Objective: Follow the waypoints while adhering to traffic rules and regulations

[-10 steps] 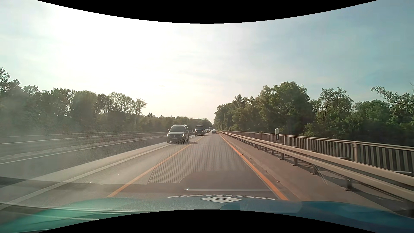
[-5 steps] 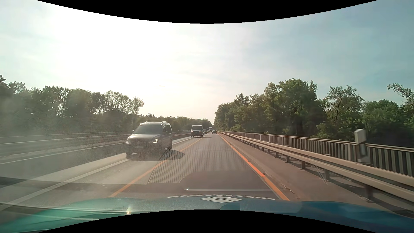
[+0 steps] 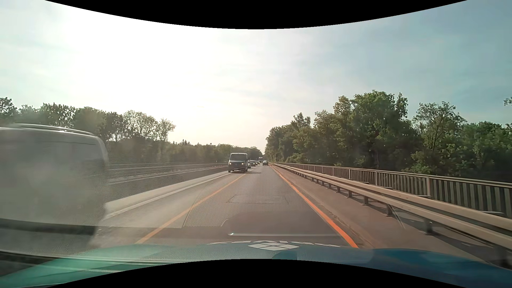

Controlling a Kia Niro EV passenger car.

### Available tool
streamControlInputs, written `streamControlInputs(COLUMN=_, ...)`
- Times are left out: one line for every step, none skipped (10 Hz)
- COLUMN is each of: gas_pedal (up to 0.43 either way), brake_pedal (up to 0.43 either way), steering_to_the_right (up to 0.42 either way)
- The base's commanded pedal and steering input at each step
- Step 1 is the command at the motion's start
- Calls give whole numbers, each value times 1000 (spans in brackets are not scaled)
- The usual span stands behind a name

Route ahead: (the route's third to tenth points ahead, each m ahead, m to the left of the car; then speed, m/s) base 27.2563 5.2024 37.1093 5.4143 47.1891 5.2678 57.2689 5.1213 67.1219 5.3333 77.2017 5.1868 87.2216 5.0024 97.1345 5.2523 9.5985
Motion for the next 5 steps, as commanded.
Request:
streamControlInputs(gas_pedal=118, brake_pedal=0, steering_to_the_right=-4)
streamControlInputs(gas_pedal=118, brake_pedal=0, steering_to_the_right=-4)
streamControlInputs(gas_pedal=110, brake_pedal=0, steering_to_the_right=-4)
streamControlInputs(gas_pedal=98, brake_pedal=0, steering_to_the_right=-4)
streamControlInputs(gas_pedal=87, brake_pedal=0, steering_to_the_right=-5)
